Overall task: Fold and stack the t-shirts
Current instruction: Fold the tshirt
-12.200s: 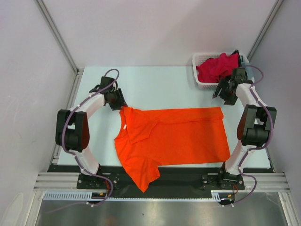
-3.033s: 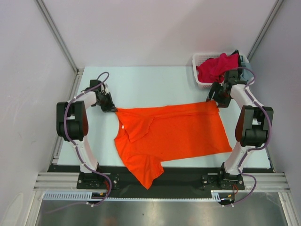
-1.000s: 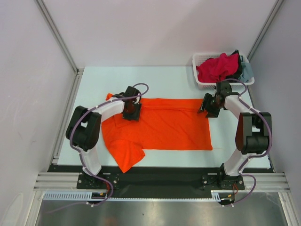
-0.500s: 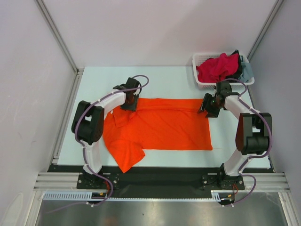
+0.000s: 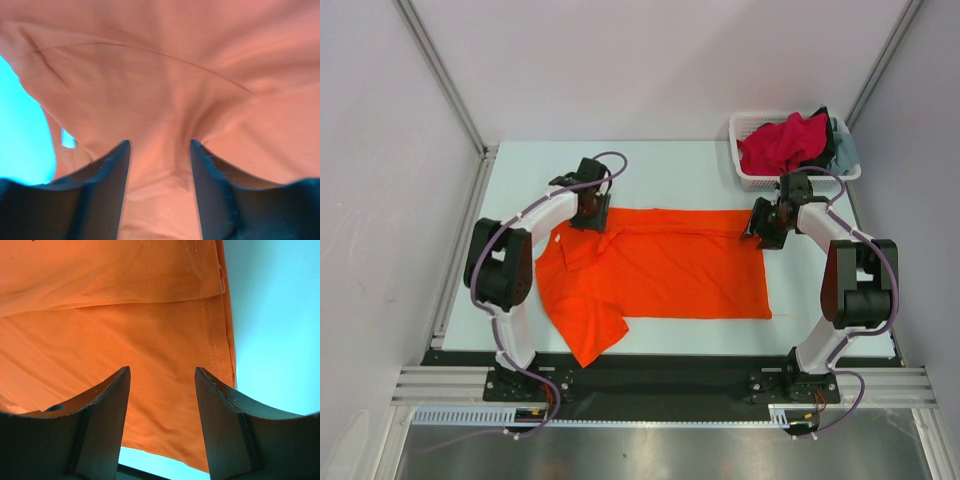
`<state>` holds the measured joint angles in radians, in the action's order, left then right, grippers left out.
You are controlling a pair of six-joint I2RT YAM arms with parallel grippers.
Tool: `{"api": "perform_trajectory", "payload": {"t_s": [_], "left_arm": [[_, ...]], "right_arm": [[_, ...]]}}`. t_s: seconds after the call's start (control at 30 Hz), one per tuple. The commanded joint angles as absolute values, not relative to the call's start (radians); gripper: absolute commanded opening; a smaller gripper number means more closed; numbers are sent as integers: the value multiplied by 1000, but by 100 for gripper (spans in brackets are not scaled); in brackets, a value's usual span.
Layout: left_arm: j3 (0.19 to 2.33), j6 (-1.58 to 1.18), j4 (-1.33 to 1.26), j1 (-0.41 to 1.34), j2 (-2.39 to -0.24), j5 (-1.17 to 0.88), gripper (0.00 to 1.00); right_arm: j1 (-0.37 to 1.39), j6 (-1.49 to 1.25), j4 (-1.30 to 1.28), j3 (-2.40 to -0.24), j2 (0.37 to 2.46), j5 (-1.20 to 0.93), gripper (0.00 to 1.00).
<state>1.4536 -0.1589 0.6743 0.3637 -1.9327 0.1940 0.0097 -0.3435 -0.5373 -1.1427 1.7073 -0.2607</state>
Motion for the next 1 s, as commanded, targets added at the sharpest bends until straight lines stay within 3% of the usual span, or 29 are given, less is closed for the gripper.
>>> {"api": "perform_trajectory", "payload": {"t_s": [0.0, 0.03, 0.1, 0.53, 0.97], "left_arm": [[1421, -186, 638, 373, -1781, 55, 51], [1411, -196, 631, 379, -1752, 48, 39], [1391, -207, 629, 405, -1732, 34, 33], [1356, -173, 586, 489, -1848, -18, 39], [1420, -89, 654, 468, -1951, 147, 37]], "right_arm": [[8, -339, -503, -1138, 1681, -267, 60], [8, -339, -503, -1137, 1681, -268, 59], [8, -341, -500, -1132, 1677, -268, 59], [11, -337, -505, -1124, 1671, -267, 59], [8, -331, -514, -1132, 1666, -261, 59]]}}
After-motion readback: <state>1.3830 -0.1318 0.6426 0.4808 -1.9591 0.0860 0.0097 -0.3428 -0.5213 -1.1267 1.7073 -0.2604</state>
